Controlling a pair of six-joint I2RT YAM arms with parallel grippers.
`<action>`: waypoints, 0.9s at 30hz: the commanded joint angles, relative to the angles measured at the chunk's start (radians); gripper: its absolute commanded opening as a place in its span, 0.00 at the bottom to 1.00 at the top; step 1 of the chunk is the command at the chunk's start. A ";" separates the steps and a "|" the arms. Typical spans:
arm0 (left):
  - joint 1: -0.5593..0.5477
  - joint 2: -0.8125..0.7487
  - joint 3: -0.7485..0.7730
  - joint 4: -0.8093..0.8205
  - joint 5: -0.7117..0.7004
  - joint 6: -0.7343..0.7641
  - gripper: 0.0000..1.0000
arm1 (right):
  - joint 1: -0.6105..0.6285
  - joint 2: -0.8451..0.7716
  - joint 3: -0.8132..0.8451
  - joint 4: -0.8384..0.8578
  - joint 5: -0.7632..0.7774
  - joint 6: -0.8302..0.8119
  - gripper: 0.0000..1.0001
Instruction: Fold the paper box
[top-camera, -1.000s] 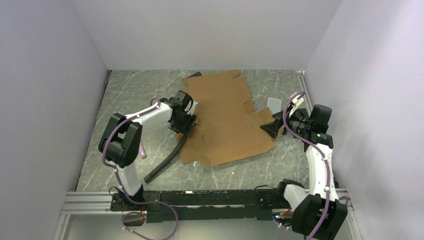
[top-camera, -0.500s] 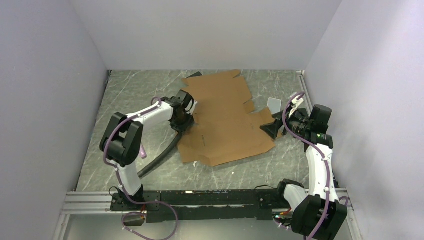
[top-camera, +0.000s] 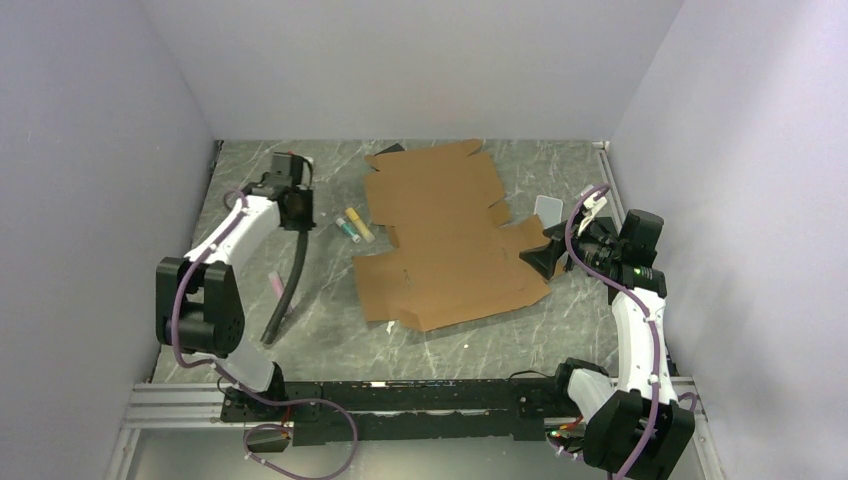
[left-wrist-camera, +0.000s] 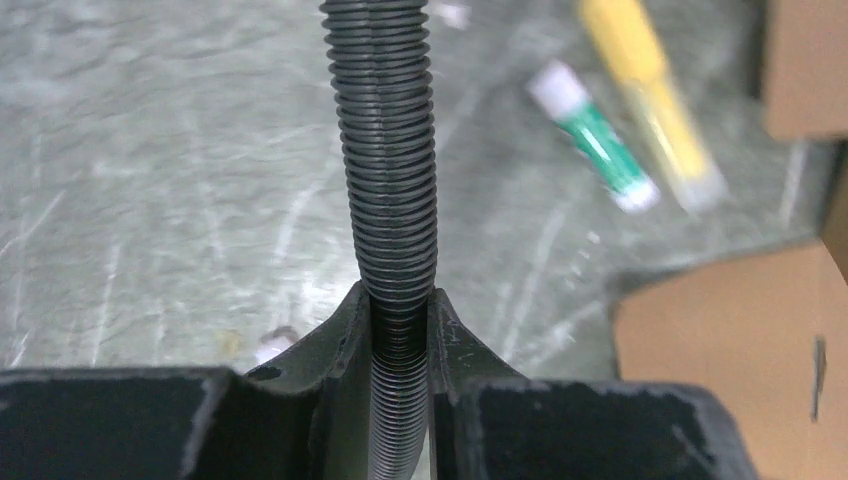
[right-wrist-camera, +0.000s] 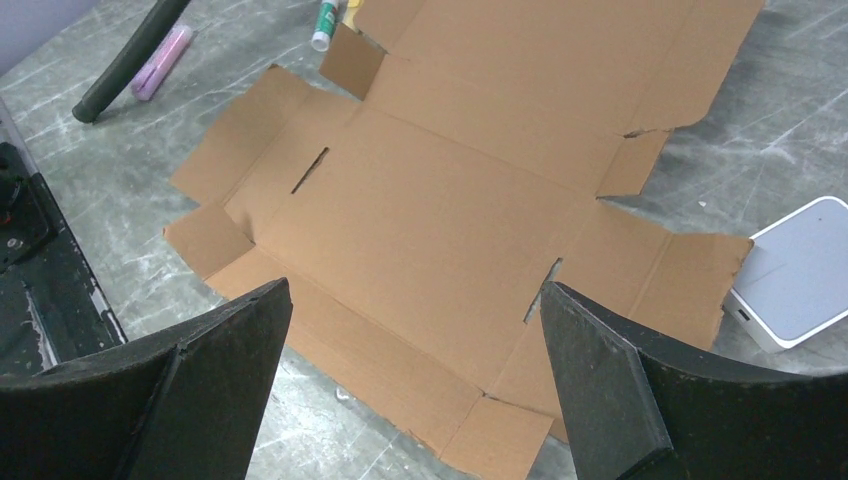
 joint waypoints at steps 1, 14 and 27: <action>0.165 0.026 0.050 0.055 0.012 -0.092 0.11 | 0.008 -0.017 0.030 0.019 -0.039 -0.019 1.00; 0.488 0.213 0.163 0.042 0.106 -0.123 0.35 | 0.029 -0.019 0.031 0.013 -0.054 -0.018 1.00; 0.493 0.014 0.118 0.090 0.310 -0.110 0.72 | 0.035 -0.015 0.036 -0.003 -0.043 -0.040 1.00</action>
